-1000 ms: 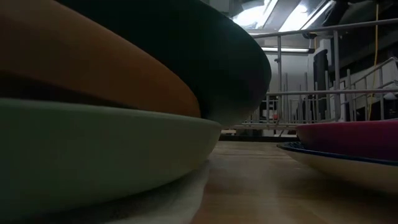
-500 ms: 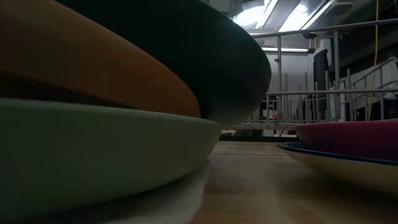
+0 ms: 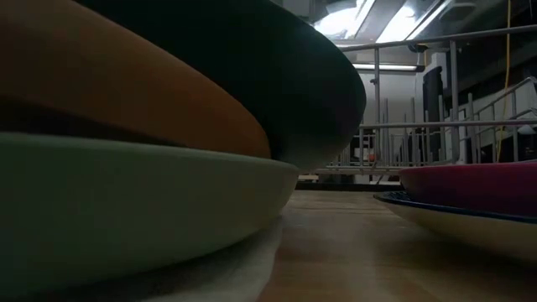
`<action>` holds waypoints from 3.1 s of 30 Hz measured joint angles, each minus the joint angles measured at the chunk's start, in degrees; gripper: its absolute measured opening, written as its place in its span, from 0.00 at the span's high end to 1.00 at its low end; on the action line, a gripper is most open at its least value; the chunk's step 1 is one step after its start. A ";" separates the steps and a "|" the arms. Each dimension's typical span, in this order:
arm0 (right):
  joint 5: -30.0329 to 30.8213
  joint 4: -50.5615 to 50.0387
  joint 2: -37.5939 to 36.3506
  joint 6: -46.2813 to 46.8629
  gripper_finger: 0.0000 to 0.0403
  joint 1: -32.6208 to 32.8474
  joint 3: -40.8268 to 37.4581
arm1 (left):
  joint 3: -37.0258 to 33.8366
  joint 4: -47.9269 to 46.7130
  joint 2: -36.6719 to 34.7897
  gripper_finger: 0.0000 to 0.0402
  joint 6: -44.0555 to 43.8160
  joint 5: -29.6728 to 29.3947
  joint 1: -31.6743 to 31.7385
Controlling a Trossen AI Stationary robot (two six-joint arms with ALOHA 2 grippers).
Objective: Sort dishes
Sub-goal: Put the green plate in the dish rack
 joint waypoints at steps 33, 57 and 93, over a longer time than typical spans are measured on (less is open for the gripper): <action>-10.83 0.32 2.28 -10.40 0.96 0.11 6.65 | -0.13 -5.81 0.20 0.97 0.25 -2.68 0.28; 0.19 4.20 -0.51 -24.33 0.97 -0.92 6.49 | -0.09 -6.20 -0.17 0.66 6.78 -60.56 0.79; 8.97 -42.46 -31.85 -19.63 0.97 -30.40 6.49 | -0.13 -59.29 -0.11 0.67 -21.13 -91.27 3.21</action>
